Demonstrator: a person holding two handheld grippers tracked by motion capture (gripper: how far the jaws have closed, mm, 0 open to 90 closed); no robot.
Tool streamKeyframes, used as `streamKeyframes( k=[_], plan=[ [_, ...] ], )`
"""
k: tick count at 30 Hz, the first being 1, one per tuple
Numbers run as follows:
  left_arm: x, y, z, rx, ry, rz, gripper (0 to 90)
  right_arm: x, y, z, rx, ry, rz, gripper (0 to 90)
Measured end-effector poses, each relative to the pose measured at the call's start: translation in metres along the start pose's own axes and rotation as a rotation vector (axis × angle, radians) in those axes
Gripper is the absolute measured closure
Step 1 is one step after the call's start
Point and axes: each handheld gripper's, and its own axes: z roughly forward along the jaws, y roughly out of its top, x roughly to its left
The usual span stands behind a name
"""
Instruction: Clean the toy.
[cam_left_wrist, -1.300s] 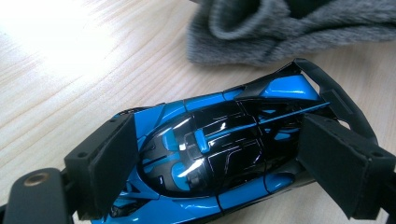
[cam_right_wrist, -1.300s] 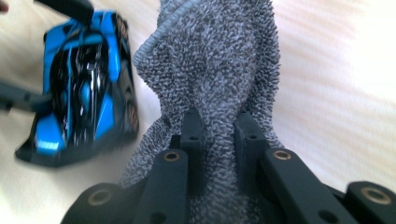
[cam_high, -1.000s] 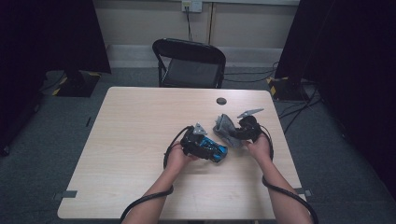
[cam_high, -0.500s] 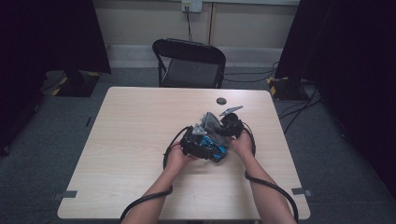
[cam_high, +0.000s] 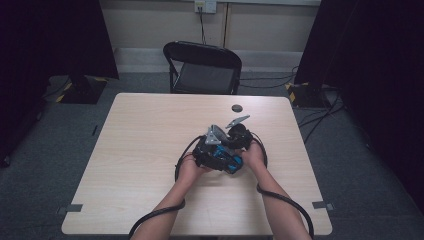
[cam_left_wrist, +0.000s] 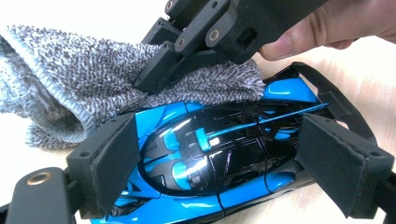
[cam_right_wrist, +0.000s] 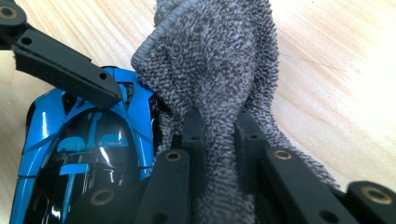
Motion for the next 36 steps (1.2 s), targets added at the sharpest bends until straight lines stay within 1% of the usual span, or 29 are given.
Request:
streamKeyframes(
  k=[3,12,14,19,21,24,30,36],
  plan=[
    [0.0,0.0,0.0,0.002,0.0,0.001,13.3,0.0,0.0,0.0,0.0,0.006,0.008,77.9],
    [0.0,0.001,0.0,0.01,-0.003,-0.001,13.4,-0.001,-0.003,-0.002,0.007,0.031,-0.02,78.2],
    [0.0,0.001,0.0,0.012,-0.002,0.001,13.4,-0.003,-0.004,-0.003,0.009,0.041,-0.028,78.2],
    [0.001,0.001,0.0,0.014,-0.002,0.005,13.4,-0.007,-0.008,-0.006,-0.001,0.07,-0.025,78.3],
    [0.001,0.002,0.0,0.017,-0.001,0.002,13.4,-0.008,-0.009,-0.007,0.0,0.074,-0.018,78.2],
    [0.001,0.002,0.0,0.018,-0.001,0.002,13.5,-0.008,-0.01,-0.008,0.004,0.075,-0.02,78.3],
    [0.001,0.002,0.0,0.016,-0.003,0.002,13.6,-0.01,-0.014,-0.012,0.016,0.09,-0.035,78.3],
    [0.001,0.001,-0.001,0.015,0.0,0.0,13.6,-0.011,-0.019,-0.016,0.008,0.092,-0.022,78.2]
  ],
)
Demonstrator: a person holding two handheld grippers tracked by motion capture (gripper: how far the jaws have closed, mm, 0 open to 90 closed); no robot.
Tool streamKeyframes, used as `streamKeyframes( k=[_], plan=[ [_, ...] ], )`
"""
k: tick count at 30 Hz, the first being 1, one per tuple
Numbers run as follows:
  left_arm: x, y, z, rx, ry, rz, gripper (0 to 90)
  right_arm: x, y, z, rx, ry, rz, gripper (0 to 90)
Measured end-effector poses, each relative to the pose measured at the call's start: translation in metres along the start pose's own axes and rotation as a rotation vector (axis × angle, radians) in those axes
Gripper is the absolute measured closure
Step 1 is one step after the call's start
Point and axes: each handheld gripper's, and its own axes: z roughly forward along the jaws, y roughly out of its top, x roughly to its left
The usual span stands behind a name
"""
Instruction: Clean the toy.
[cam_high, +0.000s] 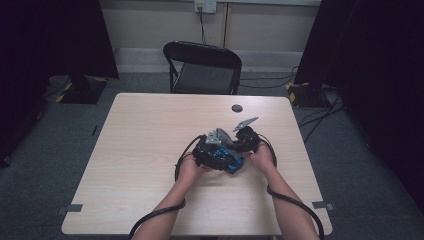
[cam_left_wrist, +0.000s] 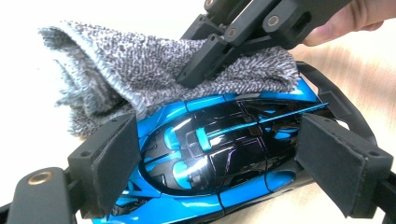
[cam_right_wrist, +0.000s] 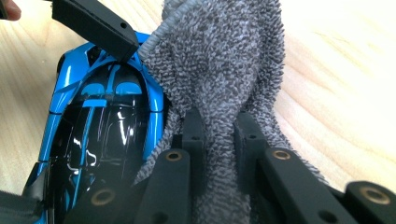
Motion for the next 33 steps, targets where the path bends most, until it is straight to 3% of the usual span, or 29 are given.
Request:
streamKeyframes(
  k=[33],
  plan=[
    [0.001,-0.001,-0.001,-0.004,-0.005,-0.002,15.8,-0.001,-0.03,-0.024,-0.018,0.0,0.041,78.0]
  ],
)
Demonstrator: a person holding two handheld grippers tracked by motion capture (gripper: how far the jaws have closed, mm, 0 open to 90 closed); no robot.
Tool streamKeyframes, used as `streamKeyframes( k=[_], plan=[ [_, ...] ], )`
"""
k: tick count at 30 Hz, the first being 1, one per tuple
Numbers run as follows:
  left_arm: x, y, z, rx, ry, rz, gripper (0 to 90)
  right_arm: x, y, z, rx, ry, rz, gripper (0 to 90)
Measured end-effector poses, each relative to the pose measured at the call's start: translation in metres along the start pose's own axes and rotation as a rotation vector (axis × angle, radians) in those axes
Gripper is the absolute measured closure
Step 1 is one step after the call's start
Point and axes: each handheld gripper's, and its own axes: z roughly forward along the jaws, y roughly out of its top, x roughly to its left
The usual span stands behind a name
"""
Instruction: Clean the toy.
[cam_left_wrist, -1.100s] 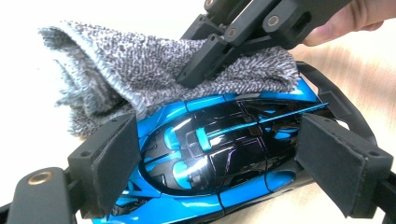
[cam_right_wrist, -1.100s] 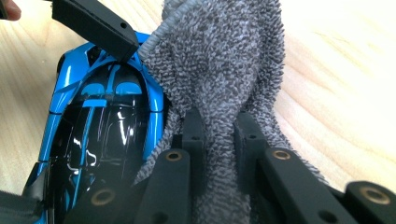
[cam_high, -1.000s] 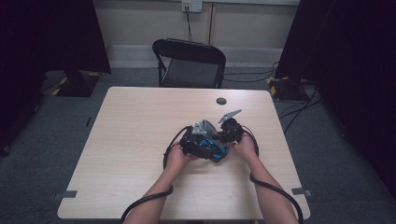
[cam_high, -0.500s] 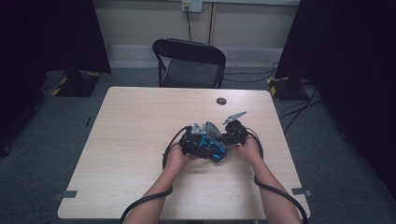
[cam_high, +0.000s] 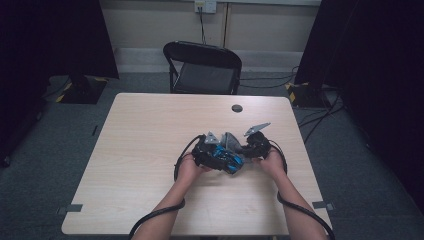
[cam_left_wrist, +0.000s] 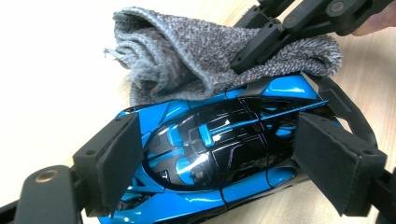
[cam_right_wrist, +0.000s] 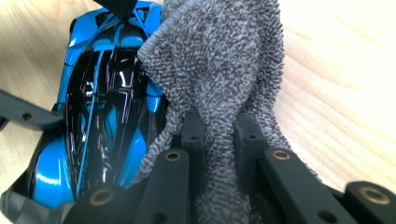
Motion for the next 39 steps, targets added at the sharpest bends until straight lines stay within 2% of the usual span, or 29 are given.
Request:
streamKeyframes(
  k=[17,24,39],
  plan=[
    [0.0,0.001,-0.001,0.012,0.003,0.0,15.8,-0.003,-0.018,-0.014,-0.004,0.009,0.021,77.8],
    [-0.001,0.001,0.0,0.015,0.007,-0.002,15.8,0.0,-0.027,-0.019,-0.026,0.005,0.039,77.6],
    [-0.001,0.002,0.0,0.022,0.006,-0.002,15.8,0.003,-0.038,-0.03,-0.016,0.001,0.044,77.4]
  ],
)
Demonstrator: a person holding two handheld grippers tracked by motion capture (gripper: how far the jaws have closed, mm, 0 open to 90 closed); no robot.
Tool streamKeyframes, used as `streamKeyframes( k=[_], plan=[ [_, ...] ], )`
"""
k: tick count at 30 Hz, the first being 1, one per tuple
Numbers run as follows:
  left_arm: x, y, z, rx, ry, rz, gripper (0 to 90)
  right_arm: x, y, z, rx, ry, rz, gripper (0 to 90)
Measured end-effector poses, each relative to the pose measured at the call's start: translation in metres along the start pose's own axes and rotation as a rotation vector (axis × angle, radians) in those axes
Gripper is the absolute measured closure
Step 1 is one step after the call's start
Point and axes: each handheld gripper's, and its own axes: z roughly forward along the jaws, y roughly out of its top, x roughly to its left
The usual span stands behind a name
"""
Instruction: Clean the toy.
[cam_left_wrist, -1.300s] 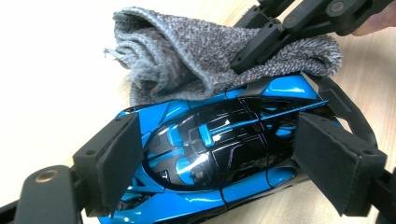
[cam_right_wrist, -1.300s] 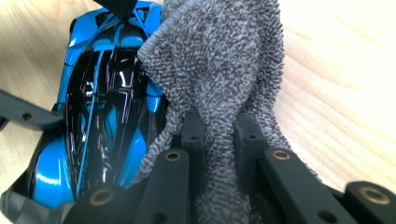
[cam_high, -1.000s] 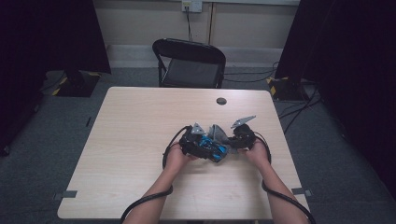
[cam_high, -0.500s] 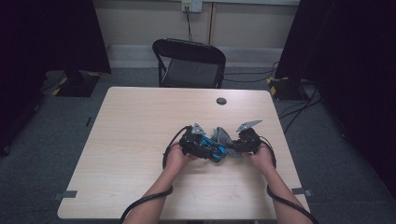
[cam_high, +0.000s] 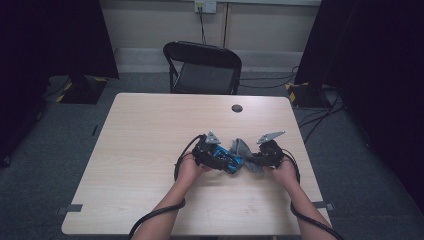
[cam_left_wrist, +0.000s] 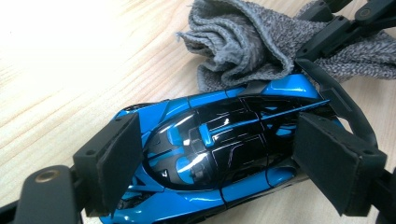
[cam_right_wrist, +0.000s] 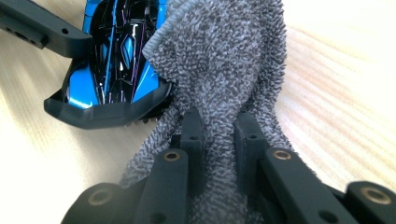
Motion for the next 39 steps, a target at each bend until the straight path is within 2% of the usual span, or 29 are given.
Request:
streamKeyframes(
  k=[14,27,39],
  plan=[
    [0.0,0.0,0.0,-0.004,0.001,-0.002,15.8,0.003,-0.009,-0.008,0.001,-0.002,0.024,77.3],
    [0.0,0.001,0.0,0.002,0.0,-0.001,15.8,0.006,-0.024,-0.017,-0.032,0.007,0.04,77.0],
    [0.0,0.001,0.0,0.002,0.001,-0.002,15.8,0.009,-0.036,-0.027,-0.039,0.01,0.043,76.8]
  ],
)
